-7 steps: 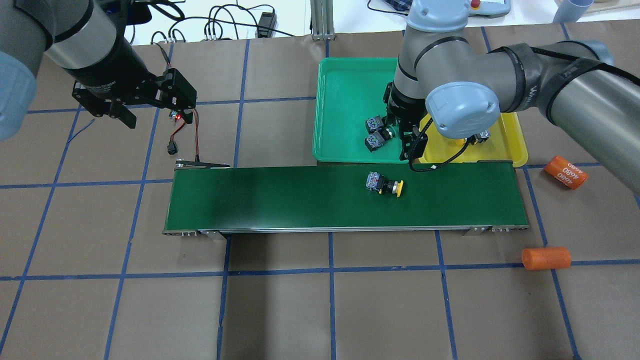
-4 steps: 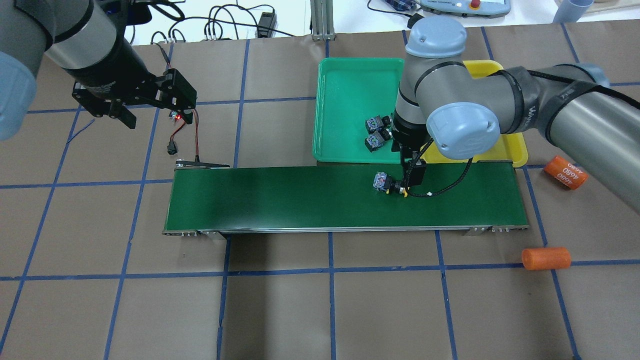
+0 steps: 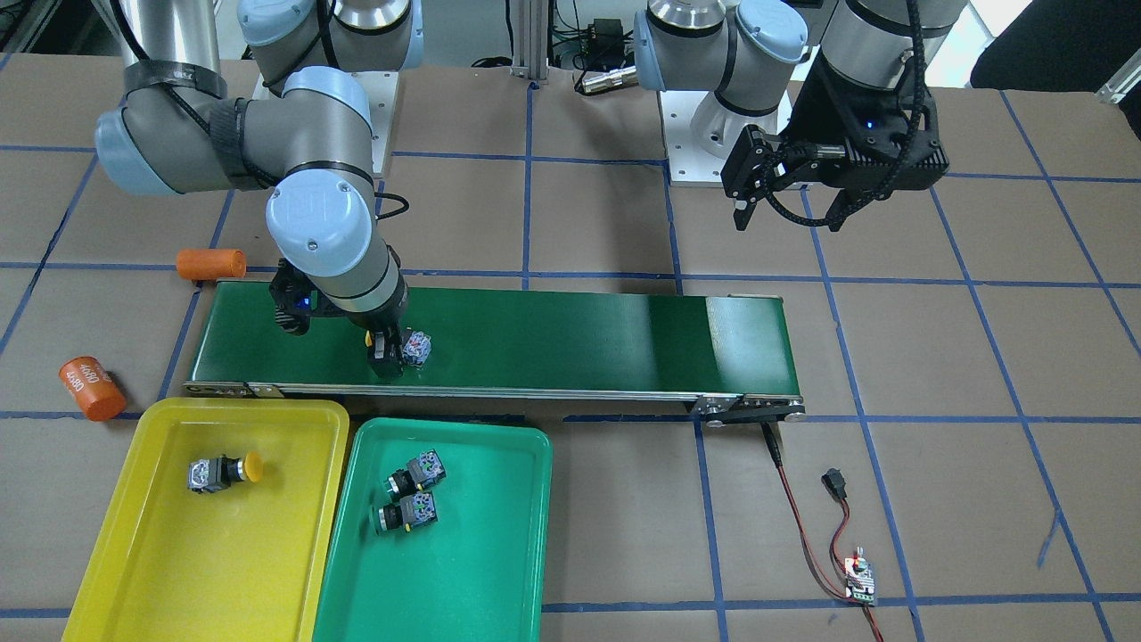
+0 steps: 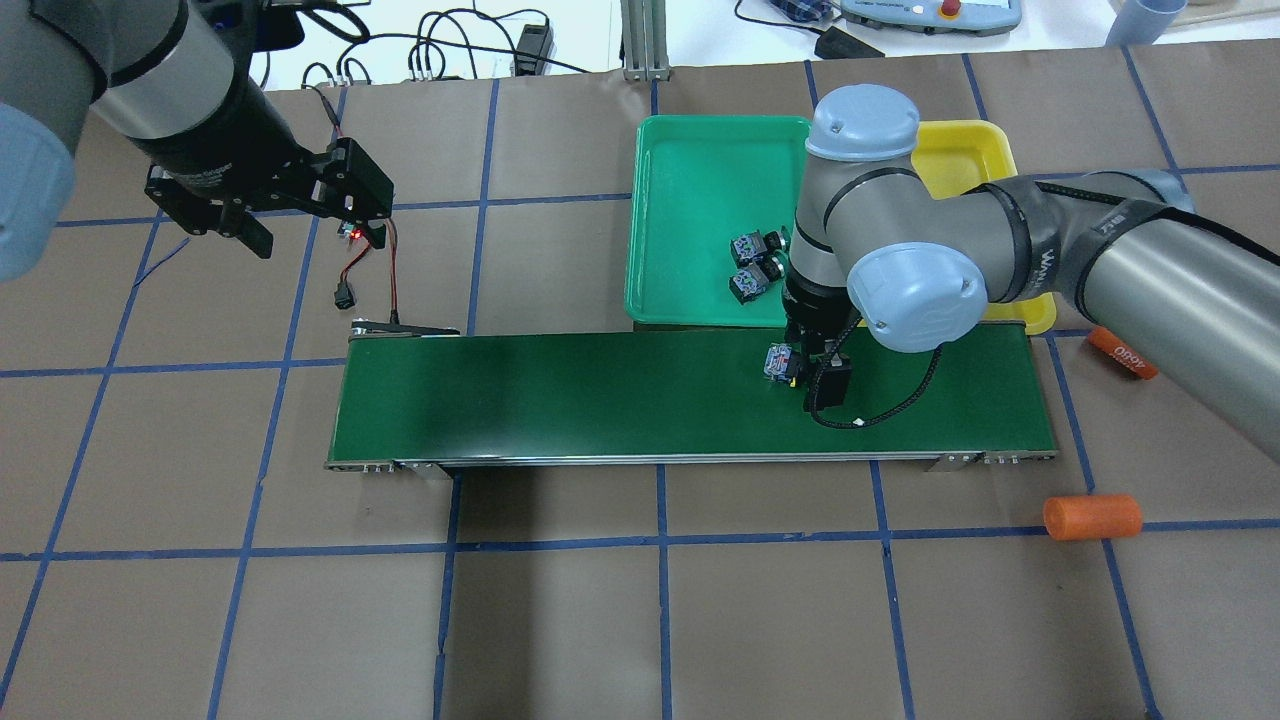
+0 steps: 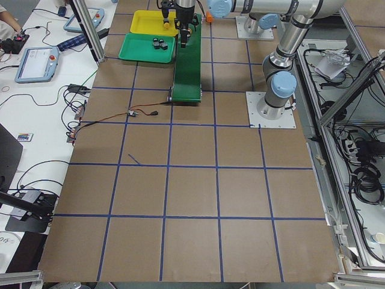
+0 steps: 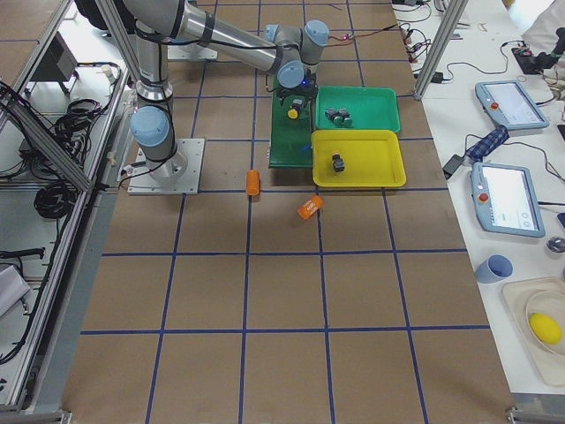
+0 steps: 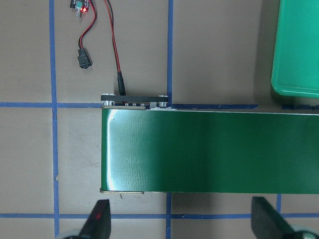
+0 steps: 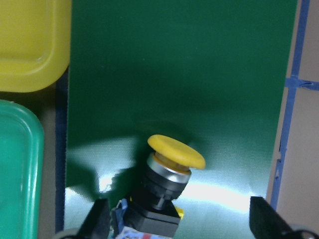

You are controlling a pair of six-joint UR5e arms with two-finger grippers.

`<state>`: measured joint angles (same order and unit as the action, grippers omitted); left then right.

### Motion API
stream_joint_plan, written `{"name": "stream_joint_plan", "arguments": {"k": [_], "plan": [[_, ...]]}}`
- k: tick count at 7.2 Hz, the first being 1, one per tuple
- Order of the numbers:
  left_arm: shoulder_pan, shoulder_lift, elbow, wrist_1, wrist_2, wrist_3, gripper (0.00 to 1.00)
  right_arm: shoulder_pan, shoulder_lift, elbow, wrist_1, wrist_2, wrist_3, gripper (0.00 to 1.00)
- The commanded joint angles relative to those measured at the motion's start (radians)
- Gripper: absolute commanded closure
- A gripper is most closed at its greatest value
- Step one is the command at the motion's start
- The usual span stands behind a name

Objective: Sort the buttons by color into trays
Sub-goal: 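Carry the yellow button into the yellow tray with the right gripper and release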

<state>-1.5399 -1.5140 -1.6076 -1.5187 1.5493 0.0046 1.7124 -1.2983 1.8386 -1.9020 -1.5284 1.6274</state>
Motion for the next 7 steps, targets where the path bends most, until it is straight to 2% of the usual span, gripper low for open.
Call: {"name": "stream_joint_plan", "arguments": {"k": [1,2,3,4,5,7], "plan": [[0.000,0.000,-0.002,-0.001,0.000,0.000,0.00,0.000,0.002,0.030,-0.008,0.004,0.000,0.01],[0.000,0.000,-0.002,-0.001,0.000,0.000,0.00,-0.002,0.004,0.033,-0.003,-0.001,-0.021,0.08],[0.000,0.000,-0.002,-0.001,0.000,0.000,0.00,-0.005,0.008,0.033,0.009,0.004,-0.088,0.42],[0.000,0.001,-0.003,-0.001,0.000,0.000,0.00,-0.011,0.008,0.033,0.011,0.008,-0.133,0.85],[0.000,0.002,-0.002,-0.001,0.000,0.000,0.00,-0.013,0.001,0.030,0.005,0.011,-0.164,1.00],[0.000,-0.003,0.005,0.002,0.000,0.000,0.00,-0.020,-0.006,0.007,0.006,0.005,-0.192,1.00]]}}
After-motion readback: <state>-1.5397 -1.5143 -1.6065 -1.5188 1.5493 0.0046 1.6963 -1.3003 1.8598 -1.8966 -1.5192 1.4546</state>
